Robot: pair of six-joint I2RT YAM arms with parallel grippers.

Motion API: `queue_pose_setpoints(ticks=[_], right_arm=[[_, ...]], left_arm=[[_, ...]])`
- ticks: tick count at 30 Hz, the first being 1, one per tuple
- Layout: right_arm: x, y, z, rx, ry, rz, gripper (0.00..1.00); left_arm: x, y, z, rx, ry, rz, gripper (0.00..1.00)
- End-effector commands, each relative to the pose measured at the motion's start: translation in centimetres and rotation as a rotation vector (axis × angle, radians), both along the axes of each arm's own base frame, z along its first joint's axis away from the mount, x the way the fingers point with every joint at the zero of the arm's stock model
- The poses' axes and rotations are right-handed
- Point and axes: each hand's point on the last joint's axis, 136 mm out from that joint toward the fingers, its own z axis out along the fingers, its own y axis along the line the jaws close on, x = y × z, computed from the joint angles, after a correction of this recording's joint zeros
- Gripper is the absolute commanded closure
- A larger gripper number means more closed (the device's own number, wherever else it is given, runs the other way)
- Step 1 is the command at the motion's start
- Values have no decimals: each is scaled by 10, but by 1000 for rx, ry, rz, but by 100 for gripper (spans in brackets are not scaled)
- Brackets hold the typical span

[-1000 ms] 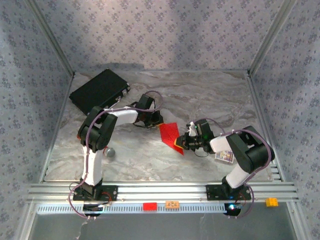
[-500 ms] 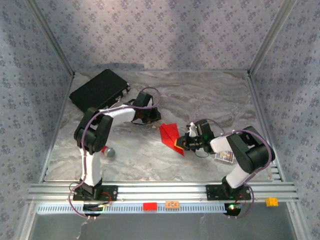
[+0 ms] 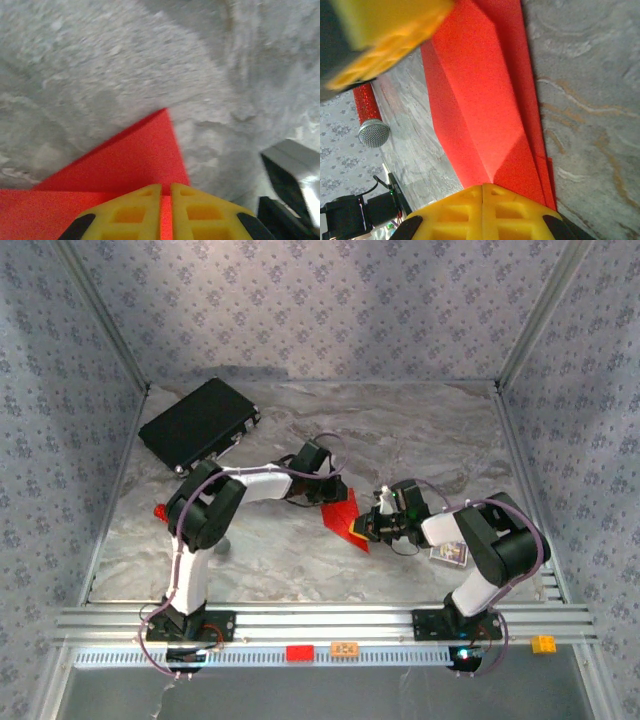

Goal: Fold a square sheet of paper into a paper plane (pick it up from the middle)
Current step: Fourth fold the wing at the center of the table.

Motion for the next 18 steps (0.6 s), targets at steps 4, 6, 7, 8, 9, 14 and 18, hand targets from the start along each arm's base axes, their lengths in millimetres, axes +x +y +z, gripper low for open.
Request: queue_pose_setpoints(ticks=[4,6,7,8,9,14,18], right_arm=[[-22,-17,-20,-114,135,-17,100],[-15,-13,-9,-110,107,-8,100],[-12,-10,-3,-107,93,-1,100],[-8,-7,4,-105,76,5,100],[-5,-4,8,-104,66,10,100],[13,10,18,-111,37,22,100],[23,16,7,-138,53,24,100]], left_arm=[[-10,16,-34,74,40,13,89],[-12,20,-40,89,47,17,89],[-14,22,-43,97,50,16,89],[-15,23,-45,101,52,16,89],[-16,25,-47,105,53,16,90],[-16,25,-50,110,54,14,90],[-17,25,-51,110,58,11,90]])
